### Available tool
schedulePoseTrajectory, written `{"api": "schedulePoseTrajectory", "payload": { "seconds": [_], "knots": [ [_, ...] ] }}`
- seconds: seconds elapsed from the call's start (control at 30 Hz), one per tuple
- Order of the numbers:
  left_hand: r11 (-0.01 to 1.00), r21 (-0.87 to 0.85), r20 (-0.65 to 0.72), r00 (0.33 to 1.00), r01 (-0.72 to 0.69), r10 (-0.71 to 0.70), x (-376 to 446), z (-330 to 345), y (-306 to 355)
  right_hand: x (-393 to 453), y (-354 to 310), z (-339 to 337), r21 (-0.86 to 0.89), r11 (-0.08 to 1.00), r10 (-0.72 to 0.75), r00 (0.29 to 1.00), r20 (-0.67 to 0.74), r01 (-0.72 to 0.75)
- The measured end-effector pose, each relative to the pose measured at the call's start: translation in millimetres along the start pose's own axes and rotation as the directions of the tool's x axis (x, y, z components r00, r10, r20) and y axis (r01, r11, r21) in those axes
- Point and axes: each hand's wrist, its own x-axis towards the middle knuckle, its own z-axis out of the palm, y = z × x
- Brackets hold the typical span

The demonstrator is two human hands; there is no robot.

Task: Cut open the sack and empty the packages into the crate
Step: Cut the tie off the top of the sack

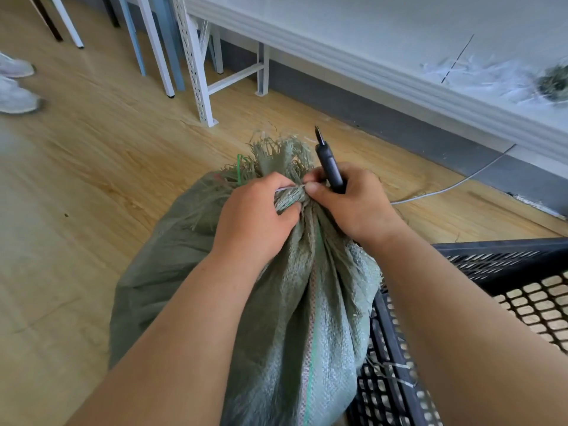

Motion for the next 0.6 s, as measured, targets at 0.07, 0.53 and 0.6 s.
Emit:
{"api": "schedulePoseTrajectory", "payload": {
  "seconds": [0.07,0.53,0.6],
  "knots": [
    [1.000,0.010,-0.024,1.000,-0.008,0.009,1.0,1.1,-0.7,0.9,-0.2,-2.7,-0.055,0.998,-0.020,0.999,0.043,0.023],
    [0.999,0.047,-0.052,0.999,-0.007,0.010,1.2,1.1,3.1,-2.9,1.5,-2.0,0.039,0.997,-0.074,0.997,0.003,0.074],
    [0.999,0.054,-0.052,0.999,-0.008,0.010,0.9,2.0,2.4,-3.6,2.7,-3.7,-0.021,0.999,-0.036,0.999,0.032,0.037]
  ]
}}
